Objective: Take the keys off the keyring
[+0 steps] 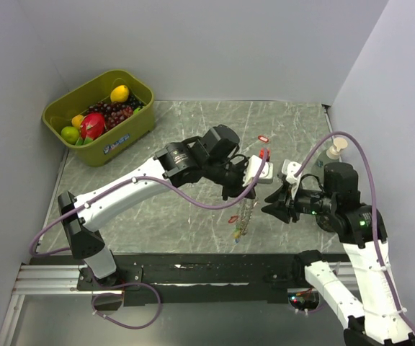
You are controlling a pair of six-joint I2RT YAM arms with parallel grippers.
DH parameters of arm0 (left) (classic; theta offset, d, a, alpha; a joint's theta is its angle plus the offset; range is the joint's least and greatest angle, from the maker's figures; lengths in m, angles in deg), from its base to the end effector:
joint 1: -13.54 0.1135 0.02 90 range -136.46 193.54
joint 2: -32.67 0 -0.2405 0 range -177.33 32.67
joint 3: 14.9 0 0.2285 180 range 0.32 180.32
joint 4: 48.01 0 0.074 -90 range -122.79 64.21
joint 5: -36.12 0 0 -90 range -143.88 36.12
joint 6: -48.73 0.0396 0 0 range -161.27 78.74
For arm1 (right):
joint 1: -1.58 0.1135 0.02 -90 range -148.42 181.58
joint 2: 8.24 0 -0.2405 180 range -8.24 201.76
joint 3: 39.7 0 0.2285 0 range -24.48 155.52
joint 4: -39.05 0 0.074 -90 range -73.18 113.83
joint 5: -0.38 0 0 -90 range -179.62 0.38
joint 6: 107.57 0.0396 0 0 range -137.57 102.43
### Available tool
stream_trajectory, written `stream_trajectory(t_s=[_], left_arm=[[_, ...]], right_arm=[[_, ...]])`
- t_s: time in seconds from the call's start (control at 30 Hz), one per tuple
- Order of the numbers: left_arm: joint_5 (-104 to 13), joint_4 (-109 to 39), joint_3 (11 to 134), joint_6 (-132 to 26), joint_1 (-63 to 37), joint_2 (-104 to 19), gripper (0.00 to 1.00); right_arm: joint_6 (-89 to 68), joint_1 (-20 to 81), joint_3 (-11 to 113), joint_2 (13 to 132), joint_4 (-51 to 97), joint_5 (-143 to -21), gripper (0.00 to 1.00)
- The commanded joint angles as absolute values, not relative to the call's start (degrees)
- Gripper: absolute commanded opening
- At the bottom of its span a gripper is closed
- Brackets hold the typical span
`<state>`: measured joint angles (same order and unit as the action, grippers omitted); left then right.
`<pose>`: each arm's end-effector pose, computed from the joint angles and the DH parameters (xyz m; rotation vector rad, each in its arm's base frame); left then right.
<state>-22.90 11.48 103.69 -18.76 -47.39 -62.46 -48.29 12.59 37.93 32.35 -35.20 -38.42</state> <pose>0.1466 -0.3057 0.3805 1.7274 1.4623 -0.9620 0.0908 0.0491 0.3479 -1.1494 1.6887 0.7693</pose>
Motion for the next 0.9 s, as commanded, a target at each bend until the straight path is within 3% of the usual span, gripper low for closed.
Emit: stream_trajectory(t_s=[0.0,0.5,0.63,0.87], left_arm=[[-18.11,9.05,107.81,-20.7,-46.84,-61.02,0.01],[-16.88,8.52,108.43,-21.66,-45.88,-61.9,0.01],[-16.53,8.34,108.69,-22.1,-45.88,-62.07,0.01],[-15.65,8.34,109.31,-22.63,-45.79,-62.16,0.01]], right_arm=[[-47.1,12.48,34.33,30.43,-25.32,-40.66,0.42],[-47.45,12.48,34.85,28.93,-24.87,-33.02,0.41],[-45.69,12.57,34.24,29.2,-22.85,-32.84,0.14],[-42.88,12.48,32.92,29.28,-19.16,-34.51,0.02]])
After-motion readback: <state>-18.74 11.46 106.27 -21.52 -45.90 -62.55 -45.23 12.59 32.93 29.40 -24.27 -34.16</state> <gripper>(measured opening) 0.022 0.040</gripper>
